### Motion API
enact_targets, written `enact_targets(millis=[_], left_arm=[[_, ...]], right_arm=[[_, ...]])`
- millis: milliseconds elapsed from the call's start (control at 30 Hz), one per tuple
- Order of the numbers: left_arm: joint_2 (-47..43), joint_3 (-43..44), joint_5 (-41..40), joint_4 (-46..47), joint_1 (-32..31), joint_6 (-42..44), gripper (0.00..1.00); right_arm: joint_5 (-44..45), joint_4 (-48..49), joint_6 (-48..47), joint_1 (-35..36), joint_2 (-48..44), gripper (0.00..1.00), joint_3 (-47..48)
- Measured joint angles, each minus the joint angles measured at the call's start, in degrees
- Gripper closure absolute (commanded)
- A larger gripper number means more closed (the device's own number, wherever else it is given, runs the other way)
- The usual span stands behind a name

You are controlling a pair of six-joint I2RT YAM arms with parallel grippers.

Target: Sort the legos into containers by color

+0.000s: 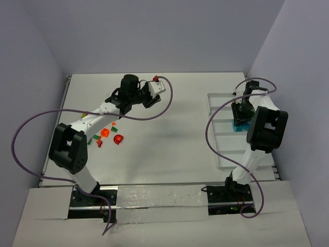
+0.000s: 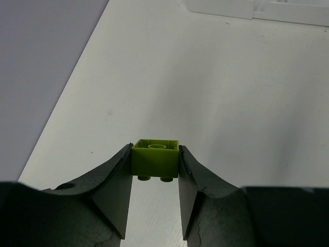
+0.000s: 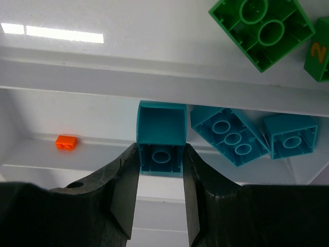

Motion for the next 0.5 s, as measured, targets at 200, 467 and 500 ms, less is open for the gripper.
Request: enact_targets(millis=[200, 467, 500], left_arm=[[0.36, 0.29, -0.02, -0.34, 0.0, 0.0, 1.0], [0.36, 0.29, -0.09, -0.91, 0.0, -0.02, 1.0], [0.36, 0.29, -0.09, -0.92, 0.0, -0.02, 1.0]], right_arm=[[1.51, 0.21, 0.54, 0.33, 0.14, 0.87, 0.1], [2.52, 0.27, 0.46, 0.32, 0.15, 0.57, 0.22], [2.67, 0.28, 0.41, 0.32, 0.15, 0.52, 0.23]])
